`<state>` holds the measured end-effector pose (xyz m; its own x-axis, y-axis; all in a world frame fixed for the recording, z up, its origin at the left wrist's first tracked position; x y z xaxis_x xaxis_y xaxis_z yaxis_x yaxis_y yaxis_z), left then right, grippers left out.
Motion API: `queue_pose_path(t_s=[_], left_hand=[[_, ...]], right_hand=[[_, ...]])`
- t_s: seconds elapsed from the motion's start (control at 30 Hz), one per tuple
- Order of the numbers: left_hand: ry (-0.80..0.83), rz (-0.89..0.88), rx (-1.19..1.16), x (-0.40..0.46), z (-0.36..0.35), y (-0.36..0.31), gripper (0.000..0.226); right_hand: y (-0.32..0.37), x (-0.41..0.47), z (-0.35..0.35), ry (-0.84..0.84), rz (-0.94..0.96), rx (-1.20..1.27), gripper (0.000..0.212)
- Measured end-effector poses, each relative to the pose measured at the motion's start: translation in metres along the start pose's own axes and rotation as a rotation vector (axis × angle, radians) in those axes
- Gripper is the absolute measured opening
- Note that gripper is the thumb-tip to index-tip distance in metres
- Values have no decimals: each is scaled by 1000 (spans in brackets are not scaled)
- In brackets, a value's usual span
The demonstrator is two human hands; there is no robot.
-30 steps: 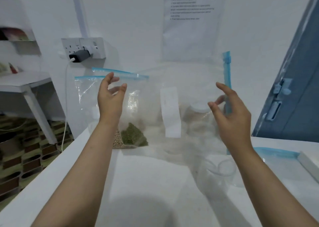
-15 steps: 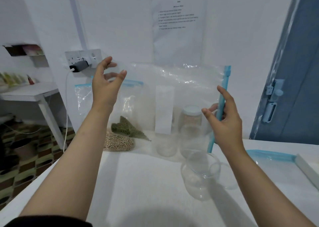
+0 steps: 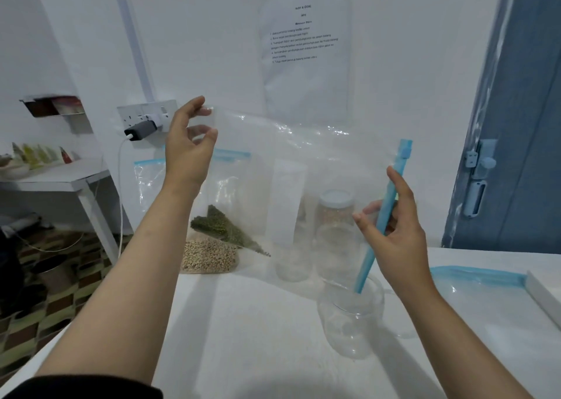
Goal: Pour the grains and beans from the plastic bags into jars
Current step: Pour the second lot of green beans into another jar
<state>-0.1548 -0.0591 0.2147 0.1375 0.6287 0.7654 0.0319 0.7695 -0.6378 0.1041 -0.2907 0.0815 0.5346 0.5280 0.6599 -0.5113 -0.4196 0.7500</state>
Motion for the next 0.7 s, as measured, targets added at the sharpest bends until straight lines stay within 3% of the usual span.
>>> queue_pose_path(t_s=[0.7], left_hand=[[100, -212, 52, -2, -29, -42, 53]], right_hand=[[-21, -14, 23, -17, 0, -178, 90]])
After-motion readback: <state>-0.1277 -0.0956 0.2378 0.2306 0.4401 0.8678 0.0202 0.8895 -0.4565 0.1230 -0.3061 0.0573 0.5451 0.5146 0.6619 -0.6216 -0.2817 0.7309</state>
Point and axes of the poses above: each hand's wrist, its own x-axis towards the middle knuckle, its own z-axis out of the back of the hand, y = z × x, the point moved 9 cm from there along x, towards the middle knuckle, and after that the axes turned 3 degrees about y, right-handed, at the moved point
